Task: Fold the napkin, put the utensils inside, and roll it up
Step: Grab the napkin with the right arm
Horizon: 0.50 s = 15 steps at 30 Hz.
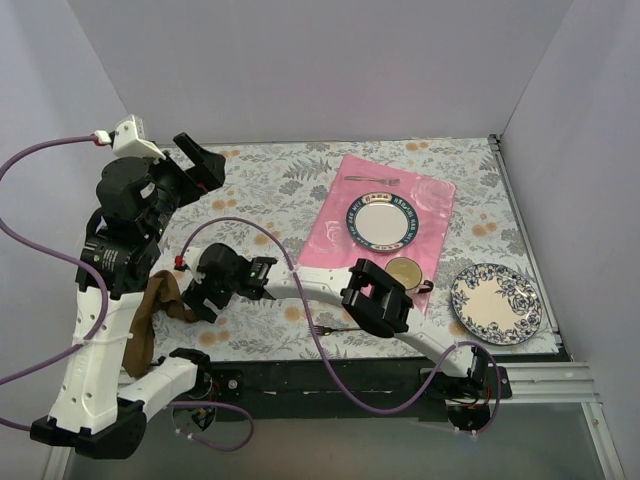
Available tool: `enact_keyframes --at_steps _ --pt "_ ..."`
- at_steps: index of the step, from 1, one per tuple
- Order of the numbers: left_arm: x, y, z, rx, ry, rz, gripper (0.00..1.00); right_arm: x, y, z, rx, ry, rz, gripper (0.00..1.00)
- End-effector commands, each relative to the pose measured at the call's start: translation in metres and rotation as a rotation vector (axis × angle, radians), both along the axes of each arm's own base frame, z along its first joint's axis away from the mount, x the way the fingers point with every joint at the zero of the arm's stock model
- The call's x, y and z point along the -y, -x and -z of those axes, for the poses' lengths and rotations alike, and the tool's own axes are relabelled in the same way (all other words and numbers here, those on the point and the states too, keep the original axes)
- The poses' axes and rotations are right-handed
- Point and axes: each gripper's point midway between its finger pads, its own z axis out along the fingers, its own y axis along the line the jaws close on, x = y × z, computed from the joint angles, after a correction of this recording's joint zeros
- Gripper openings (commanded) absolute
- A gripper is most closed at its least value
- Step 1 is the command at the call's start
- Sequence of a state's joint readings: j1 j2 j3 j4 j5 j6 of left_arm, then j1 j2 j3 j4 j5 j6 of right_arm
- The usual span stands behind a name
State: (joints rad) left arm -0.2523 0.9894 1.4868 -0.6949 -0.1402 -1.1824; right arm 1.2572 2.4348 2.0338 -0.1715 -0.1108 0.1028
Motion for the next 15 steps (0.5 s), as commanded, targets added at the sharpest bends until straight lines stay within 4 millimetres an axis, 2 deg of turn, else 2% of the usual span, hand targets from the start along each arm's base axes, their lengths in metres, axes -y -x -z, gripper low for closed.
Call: enact_keyframes --at_steps 1,2,3,5,6,8,9,10,11,12,14,15 --pt "-0.005 0.001 0.018 -0.05 -0.043 -0.015 0.98 -0.03 0.011 -0.026 -0.055 -0.142 -0.097 0.9" --pt "-0.003 0.0 0.019 -0.056 -0.038 -0.01 0.98 -0.032 0.012 -0.024 -0.066 -0.144 -0.1 0.86" --pt "-0.001 -0.002 0.02 -0.062 -0.031 -0.005 0.98 -0.033 0.014 -0.013 -0.083 -0.131 -0.101 0.75" --pt "-0.001 -0.003 0.024 -0.082 -0.024 -0.007 0.98 -0.037 0.01 -0.013 -0.089 -0.137 -0.082 0.65" --pt "-0.001 -0.005 0.025 -0.091 -0.021 -0.013 0.98 -0.036 0.004 -0.012 -0.1 -0.144 -0.072 0.5" --pt "-0.004 -0.006 0.032 -0.124 -0.007 -0.046 0.98 -0.035 -0.006 -0.014 -0.14 -0.167 -0.037 0.31" --pt "-0.006 -0.009 0.036 -0.144 -0.002 -0.064 0.98 -0.029 -0.026 -0.022 -0.144 -0.178 0.007 0.07" --pt "-0.011 -0.009 0.043 -0.173 0.005 -0.102 0.98 -0.024 -0.037 -0.027 -0.166 -0.18 0.048 0.01" --pt "-0.013 -0.009 0.048 -0.191 0.009 -0.121 0.98 -0.019 -0.05 -0.032 -0.175 -0.187 0.076 0.01" --pt "-0.015 -0.01 0.053 -0.212 0.009 -0.136 0.98 -0.004 -0.074 -0.048 -0.183 -0.208 0.112 0.01" --pt "-0.02 -0.012 0.076 -0.28 0.001 -0.177 0.98 0.015 -0.098 -0.063 -0.179 -0.229 0.155 0.01" --pt "-0.021 -0.012 0.083 -0.3 -0.002 -0.19 0.98 0.037 -0.12 -0.077 -0.163 -0.238 0.203 0.01"
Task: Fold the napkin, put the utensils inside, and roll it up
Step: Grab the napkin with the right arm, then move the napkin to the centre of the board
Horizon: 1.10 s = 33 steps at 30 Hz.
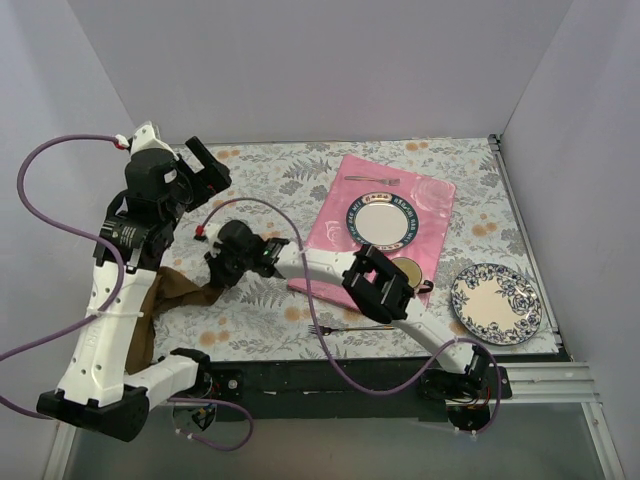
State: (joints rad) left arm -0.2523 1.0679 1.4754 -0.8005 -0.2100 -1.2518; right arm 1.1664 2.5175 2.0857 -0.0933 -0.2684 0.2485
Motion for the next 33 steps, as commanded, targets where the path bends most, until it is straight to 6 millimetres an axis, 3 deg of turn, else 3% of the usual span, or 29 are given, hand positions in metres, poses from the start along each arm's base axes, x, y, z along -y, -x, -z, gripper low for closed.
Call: enact_keyframes --at_steps 1,3,6,9,11,12,15,18,20,21,23,27,30,33 --pt "-0.016 0.004 0.047 -0.152 -0.016 -0.116 0.98 0.055 -0.099 -0.094 0.032 -0.144 0.195 0.01" --pt "-0.019 0.003 0.064 -0.195 -0.011 -0.155 0.98 0.084 -0.124 -0.11 0.059 -0.152 0.242 0.01" --pt "-0.016 0.002 0.094 -0.244 0.003 -0.156 0.98 0.113 -0.145 -0.125 0.068 -0.146 0.24 0.01" --pt "0.005 0.002 0.124 -0.301 0.036 -0.05 0.98 0.131 -0.159 -0.138 0.071 -0.158 0.236 0.01" --pt "0.02 0.0 0.137 -0.31 0.053 0.031 0.95 0.142 -0.163 -0.134 0.069 -0.136 0.255 0.01" --pt "0.028 0.003 0.155 -0.345 0.057 0.084 0.93 0.15 -0.168 -0.142 0.083 -0.143 0.272 0.01" --pt "0.046 0.009 0.179 -0.397 0.073 0.197 0.86 0.162 -0.172 -0.152 0.066 -0.168 0.28 0.01" --pt "0.056 0.012 0.19 -0.414 0.083 0.268 0.84 0.172 -0.187 -0.168 0.054 -0.19 0.314 0.01" --pt "0.064 0.017 0.199 -0.404 0.093 0.322 0.88 0.177 -0.197 -0.179 0.054 -0.192 0.342 0.01" --pt "0.066 0.017 0.203 -0.404 0.094 0.343 0.93 0.18 -0.207 -0.193 0.067 -0.218 0.353 0.01" --pt "0.062 0.014 0.235 -0.501 0.048 0.31 0.98 0.181 -0.212 -0.204 0.05 -0.244 0.361 0.01" --pt "0.063 0.001 0.272 -0.573 -0.092 0.244 0.97 0.187 -0.22 -0.228 0.004 -0.325 0.367 0.01" --pt "0.056 -0.012 0.29 -0.583 -0.166 0.172 0.9 0.189 -0.22 -0.242 -0.012 -0.367 0.376 0.01" --pt "0.048 -0.022 0.305 -0.611 -0.218 0.116 0.72 0.194 -0.221 -0.254 -0.008 -0.386 0.375 0.01"
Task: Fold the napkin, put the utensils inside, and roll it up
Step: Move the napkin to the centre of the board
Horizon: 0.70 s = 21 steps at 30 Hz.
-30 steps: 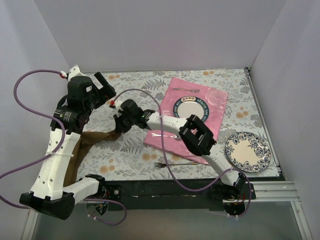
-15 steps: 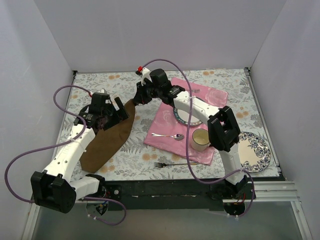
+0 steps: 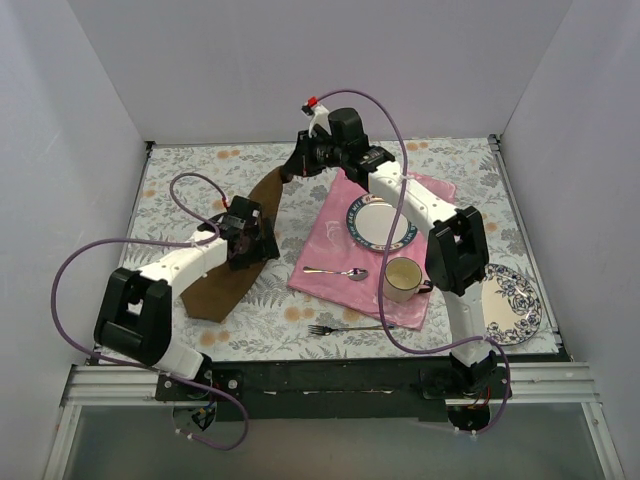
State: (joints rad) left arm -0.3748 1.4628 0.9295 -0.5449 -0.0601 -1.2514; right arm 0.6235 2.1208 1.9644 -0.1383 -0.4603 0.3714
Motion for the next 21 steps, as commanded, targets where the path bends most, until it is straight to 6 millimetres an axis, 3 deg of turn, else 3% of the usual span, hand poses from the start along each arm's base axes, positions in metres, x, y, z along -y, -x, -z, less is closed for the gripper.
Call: enact_keyframes --at_steps 1,2,5,7,8,9,11,13,15,16,18,19,20,21 --pt "-0.022 -0.033 -0.001 0.087 -0.138 -0.085 0.65 -0.003 0.011 -0.065 0.058 -0.122 -0.036 0.01" --pt "-0.024 -0.036 -0.001 0.09 -0.151 -0.093 0.5 0.0 0.007 -0.068 0.064 -0.125 -0.027 0.01" --pt "-0.025 -0.053 -0.015 0.14 -0.172 -0.101 0.34 0.004 0.005 -0.085 0.078 -0.147 -0.03 0.01" --pt "-0.023 -0.067 -0.036 0.171 -0.163 -0.115 0.15 0.007 0.003 -0.096 0.099 -0.163 -0.028 0.01" --pt "-0.024 -0.072 -0.044 0.187 -0.161 -0.127 0.0 0.007 0.003 -0.101 0.108 -0.17 -0.031 0.01" --pt "-0.024 -0.075 -0.053 0.204 -0.157 -0.136 0.0 0.005 0.004 -0.11 0.125 -0.186 -0.044 0.01" --pt "-0.018 -0.081 -0.081 0.274 -0.097 -0.127 0.0 0.006 0.003 -0.118 0.136 -0.197 -0.047 0.01" --pt "-0.011 -0.082 -0.1 0.311 -0.015 -0.118 0.0 0.005 0.002 -0.138 0.182 -0.216 -0.057 0.01" --pt "0.005 -0.076 -0.135 0.371 0.134 -0.062 0.02 0.008 0.004 -0.161 0.233 -0.249 -0.052 0.01" --pt "0.01 -0.07 -0.157 0.412 0.185 -0.039 0.19 0.008 0.008 -0.167 0.238 -0.266 -0.055 0.01" --pt "0.012 -0.061 -0.179 0.446 0.236 -0.043 0.39 0.008 0.019 -0.194 0.28 -0.336 -0.077 0.01" --pt "0.011 -0.055 -0.187 0.463 0.249 -0.048 0.58 0.006 0.024 -0.2 0.284 -0.35 -0.09 0.01" --pt "0.006 -0.046 -0.21 0.519 0.269 -0.06 0.62 -0.001 0.031 -0.2 0.264 -0.361 -0.109 0.01" --pt "0.0 -0.041 -0.217 0.533 0.265 -0.077 0.64 -0.006 0.038 -0.2 0.252 -0.368 -0.137 0.01"
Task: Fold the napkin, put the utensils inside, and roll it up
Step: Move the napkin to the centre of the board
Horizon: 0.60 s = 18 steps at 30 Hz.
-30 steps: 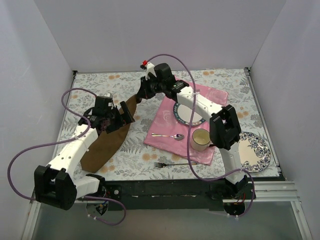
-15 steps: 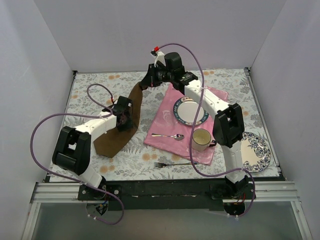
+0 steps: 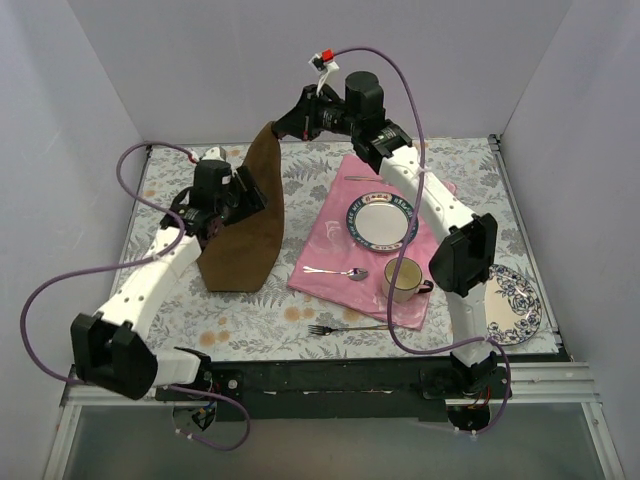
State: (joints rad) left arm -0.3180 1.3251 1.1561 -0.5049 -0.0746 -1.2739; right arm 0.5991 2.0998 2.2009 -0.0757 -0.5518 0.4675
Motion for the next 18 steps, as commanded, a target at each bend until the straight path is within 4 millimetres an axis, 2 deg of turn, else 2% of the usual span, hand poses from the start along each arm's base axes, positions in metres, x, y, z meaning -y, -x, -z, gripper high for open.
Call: enact_keyframes --at_steps 1,2,3,4,5,6,7,8,9,10,11,12,13,14,15,16,18 --pt "-0.004 0.028 -0.086 0.186 0.116 -0.002 0.67 -0.018 0.049 -0.058 0.066 -0.123 -0.124 0.01" --pt "-0.014 0.036 -0.102 0.231 0.115 -0.04 0.68 -0.029 0.057 -0.044 0.024 -0.106 -0.153 0.01" --pt "-0.019 0.043 -0.107 0.236 0.115 -0.059 0.69 -0.039 0.072 -0.035 -0.013 -0.101 -0.198 0.01" --pt "-0.024 0.047 -0.112 0.249 0.11 -0.075 0.7 -0.052 0.085 -0.001 -0.083 -0.065 -0.24 0.01" --pt "-0.029 0.051 -0.122 0.269 0.11 -0.092 0.71 -0.073 0.118 0.015 -0.118 -0.046 -0.329 0.01" --pt "-0.04 0.058 -0.124 0.263 0.087 -0.133 0.71 -0.083 0.136 0.027 -0.146 -0.031 -0.366 0.01" --pt "-0.045 0.061 -0.127 0.263 0.078 -0.155 0.72 -0.092 0.151 0.058 -0.197 0.006 -0.399 0.01" --pt "-0.05 0.063 -0.132 0.266 0.07 -0.18 0.82 -0.106 0.181 0.072 -0.22 0.028 -0.456 0.01" --pt "-0.063 0.066 -0.126 0.237 0.026 -0.239 0.9 -0.11 0.197 0.086 -0.247 0.047 -0.497 0.01" --pt "-0.07 0.066 -0.122 0.214 0.018 -0.286 0.91 -0.114 0.213 0.092 -0.258 0.045 -0.537 0.01" --pt "-0.079 0.067 -0.118 0.194 -0.003 -0.337 0.94 -0.107 0.222 0.111 -0.3 0.07 -0.573 0.01" --pt "-0.087 0.066 -0.107 0.156 -0.04 -0.385 0.97 -0.102 0.219 0.117 -0.313 0.078 -0.561 0.06" --pt "-0.089 0.065 -0.1 0.133 -0.046 -0.406 0.97 -0.088 0.204 0.111 -0.285 0.072 -0.525 0.36" --pt "-0.089 0.063 -0.094 0.111 -0.051 -0.415 0.98 -0.076 0.194 0.125 -0.3 0.097 -0.48 0.51" --pt "-0.088 0.063 -0.082 0.07 -0.059 -0.421 0.98 -0.066 0.182 0.124 -0.279 0.106 -0.44 0.64" --pt "-0.081 0.058 -0.069 0.027 -0.05 -0.399 0.98 -0.048 0.16 0.114 -0.199 0.112 -0.382 0.8" --pt "-0.073 0.053 -0.045 -0.028 -0.041 -0.37 0.98 -0.026 0.135 0.125 -0.188 0.202 -0.28 0.85"
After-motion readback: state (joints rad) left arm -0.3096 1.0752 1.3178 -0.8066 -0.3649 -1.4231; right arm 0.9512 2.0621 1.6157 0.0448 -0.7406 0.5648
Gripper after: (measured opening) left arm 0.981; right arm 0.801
